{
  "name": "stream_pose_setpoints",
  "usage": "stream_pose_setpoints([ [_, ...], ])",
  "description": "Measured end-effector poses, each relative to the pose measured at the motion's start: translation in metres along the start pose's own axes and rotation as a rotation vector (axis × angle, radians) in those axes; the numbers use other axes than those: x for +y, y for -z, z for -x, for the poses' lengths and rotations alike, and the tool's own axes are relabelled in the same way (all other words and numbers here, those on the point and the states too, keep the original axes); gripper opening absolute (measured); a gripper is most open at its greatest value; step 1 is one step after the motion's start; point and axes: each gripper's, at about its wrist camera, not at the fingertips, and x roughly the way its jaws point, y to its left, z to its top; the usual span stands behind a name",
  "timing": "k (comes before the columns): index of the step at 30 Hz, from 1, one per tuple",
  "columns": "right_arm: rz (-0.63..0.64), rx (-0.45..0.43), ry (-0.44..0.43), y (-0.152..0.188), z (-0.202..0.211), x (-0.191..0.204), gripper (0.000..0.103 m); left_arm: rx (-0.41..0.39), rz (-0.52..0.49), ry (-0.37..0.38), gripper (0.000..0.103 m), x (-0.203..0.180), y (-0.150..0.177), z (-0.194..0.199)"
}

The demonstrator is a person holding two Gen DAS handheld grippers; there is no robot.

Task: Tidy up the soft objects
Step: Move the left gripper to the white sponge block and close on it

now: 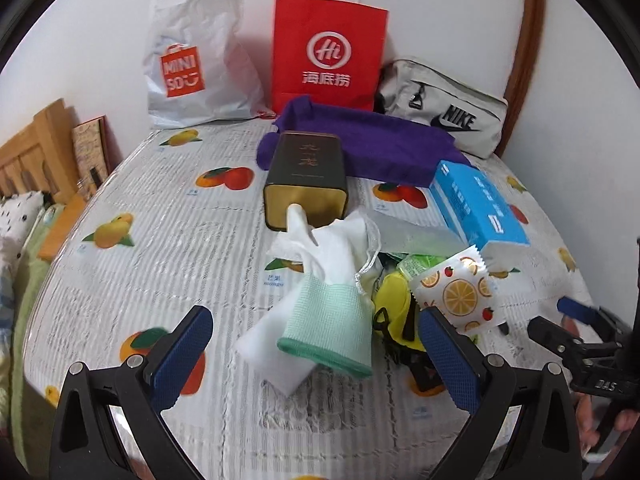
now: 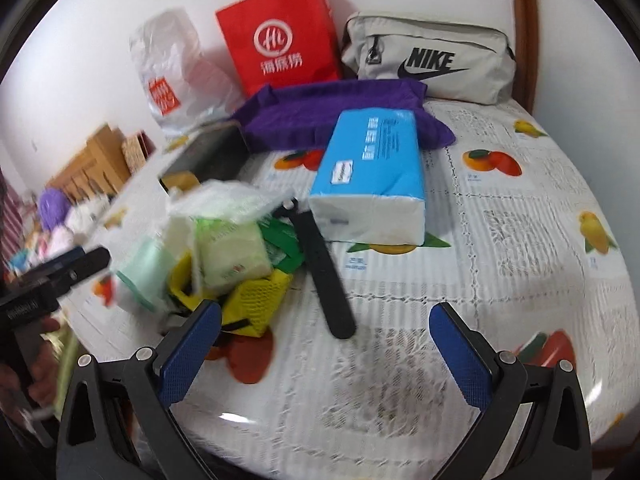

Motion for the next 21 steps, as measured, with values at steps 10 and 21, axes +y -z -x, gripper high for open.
stream_pose_setpoints([
  [10,0.015,0.082,0.048,0.009,-0.049,-0.015,0.102,0.01,-0.017,0.032,0.102,0.014,0.005,-0.027],
  [21,0.114,-0.001,0.028,0.009,-0.058,-0.008,0.094,0.027,0.04,0.116,0.102,0.039,0.003,-0.033],
])
